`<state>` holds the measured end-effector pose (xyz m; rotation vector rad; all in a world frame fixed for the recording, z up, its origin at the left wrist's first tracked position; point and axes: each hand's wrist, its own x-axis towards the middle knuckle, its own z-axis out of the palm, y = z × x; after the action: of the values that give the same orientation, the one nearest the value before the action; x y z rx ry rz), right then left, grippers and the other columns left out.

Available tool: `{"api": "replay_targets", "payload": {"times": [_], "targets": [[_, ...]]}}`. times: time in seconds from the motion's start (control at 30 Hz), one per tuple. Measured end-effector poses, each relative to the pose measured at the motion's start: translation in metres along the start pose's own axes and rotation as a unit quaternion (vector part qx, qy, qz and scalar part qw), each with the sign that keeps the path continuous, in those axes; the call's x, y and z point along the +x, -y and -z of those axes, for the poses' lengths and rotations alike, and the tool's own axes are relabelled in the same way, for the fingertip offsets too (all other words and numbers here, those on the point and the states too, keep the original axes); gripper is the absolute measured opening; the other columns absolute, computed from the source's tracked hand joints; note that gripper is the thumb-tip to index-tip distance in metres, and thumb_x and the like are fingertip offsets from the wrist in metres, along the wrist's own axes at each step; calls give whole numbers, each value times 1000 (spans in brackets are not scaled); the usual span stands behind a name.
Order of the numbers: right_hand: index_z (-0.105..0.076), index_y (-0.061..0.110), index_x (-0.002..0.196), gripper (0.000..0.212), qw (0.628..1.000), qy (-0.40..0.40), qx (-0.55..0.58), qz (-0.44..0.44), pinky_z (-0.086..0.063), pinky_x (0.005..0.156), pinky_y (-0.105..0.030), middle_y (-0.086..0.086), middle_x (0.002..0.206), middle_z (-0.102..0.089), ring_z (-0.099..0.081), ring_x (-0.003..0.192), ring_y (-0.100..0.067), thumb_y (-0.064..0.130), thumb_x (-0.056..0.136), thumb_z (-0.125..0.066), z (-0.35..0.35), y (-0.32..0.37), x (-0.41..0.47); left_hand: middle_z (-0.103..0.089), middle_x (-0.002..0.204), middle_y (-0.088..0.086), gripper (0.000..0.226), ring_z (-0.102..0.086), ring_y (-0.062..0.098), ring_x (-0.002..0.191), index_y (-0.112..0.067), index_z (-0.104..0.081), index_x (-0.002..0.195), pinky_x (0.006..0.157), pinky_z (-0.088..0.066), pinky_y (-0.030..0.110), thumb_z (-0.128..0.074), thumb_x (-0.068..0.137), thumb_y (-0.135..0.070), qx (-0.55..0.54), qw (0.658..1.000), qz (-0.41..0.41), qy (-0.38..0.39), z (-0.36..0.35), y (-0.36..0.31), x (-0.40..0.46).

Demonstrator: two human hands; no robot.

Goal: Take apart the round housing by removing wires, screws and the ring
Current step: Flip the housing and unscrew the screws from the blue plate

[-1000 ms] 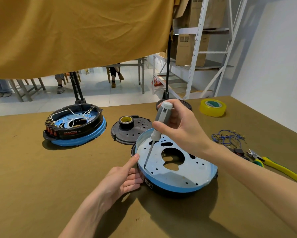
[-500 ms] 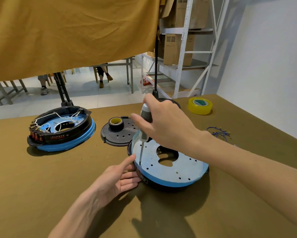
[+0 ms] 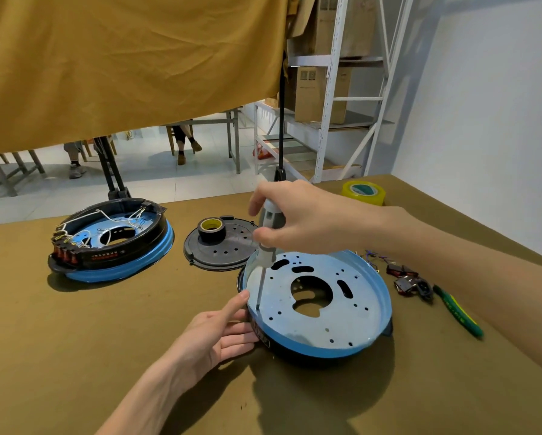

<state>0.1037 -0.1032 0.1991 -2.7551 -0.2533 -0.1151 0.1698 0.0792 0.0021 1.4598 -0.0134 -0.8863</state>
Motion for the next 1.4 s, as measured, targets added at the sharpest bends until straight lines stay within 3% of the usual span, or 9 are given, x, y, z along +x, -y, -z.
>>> {"api": "replay_targets", "payload": {"times": [0.23,0.53,0.7,0.8,0.9,1.07,1.2,1.3,1.4], "targets": [[-58,13,70,58,977,-79,-194,-30,-30,41,-24,2,54,-50,-45,44,-15,65,95,-54,-3,3,7,-79,100,17,85,-79,30,93,-2,-67,115,72,-66,36,-82,56,-61,21,1000,11,5,0,-3,0],[-60,27,107,23,995,77,-58,12,-55,68,-27,6,97,-69,-65,86,-9,31,89,-74,16,12,5,-79,99,17,80,-79,29,91,-2,-68,113,73,-66,36,-82,58,-58,27,999,21,2,0,-4,3],[-60,13,95,49,978,-28,-208,-11,-49,50,-33,-4,74,-64,-63,64,-23,62,97,-53,-1,14,7,-80,99,17,86,-79,30,92,-3,-69,111,75,-66,37,-85,49,-61,29,999,23,1,1,-4,4],[-59,20,100,23,993,27,-113,25,-55,63,-34,0,85,-67,-65,76,-16,40,95,-68,4,15,7,-79,99,18,88,-79,30,91,-2,-69,112,72,-66,37,-86,48,-60,29,999,27,-1,1,-4,5],[-52,27,120,43,991,120,-62,12,-55,71,-35,5,98,-67,-62,91,-14,26,86,-78,16,16,7,-79,98,18,88,-79,30,91,-1,-70,111,69,-65,35,-87,47,-60,30,999,31,1,1,-4,5],[-54,14,104,51,971,5,-240,-2,-38,47,-30,0,73,-62,-59,64,-17,64,98,-49,4,16,8,-79,97,18,84,-79,31,90,-2,-70,109,68,-65,35,-86,48,-59,32,999,29,2,1,-3,6],[-59,20,112,27,990,54,-127,23,-51,60,-31,4,87,-66,-62,77,-13,38,94,-70,6,15,14,-79,97,18,85,-79,31,89,-2,-70,109,68,-65,35,-86,48,-58,34,999,30,5,1,-4,6],[-53,26,122,48,989,141,-40,24,-58,75,-39,4,99,-68,-64,92,-16,21,83,-81,14,17,14,-79,97,18,87,-79,31,89,-2,-70,109,66,-65,35,-87,45,-58,32,999,32,7,1,-5,6],[-52,22,116,44,989,88,-120,24,-53,60,-35,6,82,-67,-63,77,-14,53,90,-68,8,19,13,-79,97,18,87,-79,31,90,-1,-69,110,67,-65,34,-87,47,-59,30,999,31,8,2,-4,6]]}}
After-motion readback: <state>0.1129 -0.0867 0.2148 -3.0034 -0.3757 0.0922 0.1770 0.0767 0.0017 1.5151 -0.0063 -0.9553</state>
